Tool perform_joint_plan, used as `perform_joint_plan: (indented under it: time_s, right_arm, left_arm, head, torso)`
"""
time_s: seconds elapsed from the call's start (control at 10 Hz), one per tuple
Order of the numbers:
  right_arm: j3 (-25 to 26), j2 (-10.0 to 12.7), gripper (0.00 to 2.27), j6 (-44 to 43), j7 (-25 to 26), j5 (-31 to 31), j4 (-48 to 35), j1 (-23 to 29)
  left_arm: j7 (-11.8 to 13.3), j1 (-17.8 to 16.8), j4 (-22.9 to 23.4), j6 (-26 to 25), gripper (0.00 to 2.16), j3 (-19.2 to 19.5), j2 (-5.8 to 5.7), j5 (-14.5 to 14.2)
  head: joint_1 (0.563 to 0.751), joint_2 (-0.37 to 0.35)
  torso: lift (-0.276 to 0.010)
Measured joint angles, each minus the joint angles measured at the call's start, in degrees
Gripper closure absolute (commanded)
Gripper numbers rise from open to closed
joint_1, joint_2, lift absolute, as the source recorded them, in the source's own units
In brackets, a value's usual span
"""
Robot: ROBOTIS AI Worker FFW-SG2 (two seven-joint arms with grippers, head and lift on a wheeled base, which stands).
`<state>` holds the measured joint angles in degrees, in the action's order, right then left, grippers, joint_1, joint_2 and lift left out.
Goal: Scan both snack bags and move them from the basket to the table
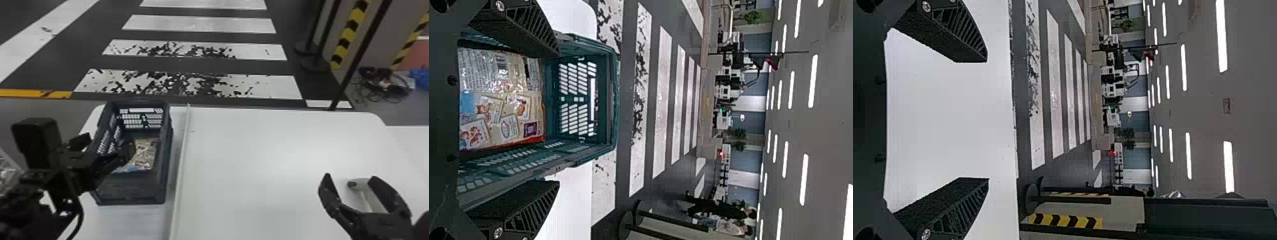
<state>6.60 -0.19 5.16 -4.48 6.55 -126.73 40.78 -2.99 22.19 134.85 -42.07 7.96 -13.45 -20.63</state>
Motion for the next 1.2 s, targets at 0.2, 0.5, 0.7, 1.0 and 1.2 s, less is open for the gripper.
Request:
perform_joint_plan:
  time_s: [0.2,0.5,0.7,1.0,1.2]
  right_arm:
    - [0.45,-0.69,0.08,0.45,-0.01,0.18,0.29,-0.30]
    - [0.52,-1.65,0.08,0.43,-0.17,0.37,2.29,-0.77]
    - [0.53,-1.97,0.08,0.43,-0.18,0.39,2.96,-0.80]
    - [0.73,-2.18,0.08,0.43,-0.18,0.30,3.16,-0.20]
    - [0.86,-2.19,0.08,0.28,-0.18,0.30,3.16,0.07]
  left_arm:
    - [-0.57,-5.89,-4.54,-3.23,0.09,-1.05,0.51,0.55]
    - [-1.27,-12.75,-10.50,-7.92,0.08,-2.56,1.12,1.89]
    - [-2.24,-16.66,-14.93,-8.64,0.20,-3.58,1.32,2.26]
    - [-2.36,-21.25,-19.95,-12.97,0.46,-4.94,1.69,2.52]
    - [-2.47,-23.74,-21.38,-18.11,0.46,-5.32,2.28,2.57]
  head:
    - [0.695,0.004]
    - [0.695,0.003]
    - [0.695,0.007]
    - [0.695,-0.002]
    - [0.695,-0.010]
  torso:
    - [-0.098]
    - [-0.098]
    - [-0.098]
    - [-0.098]
    - [-0.098]
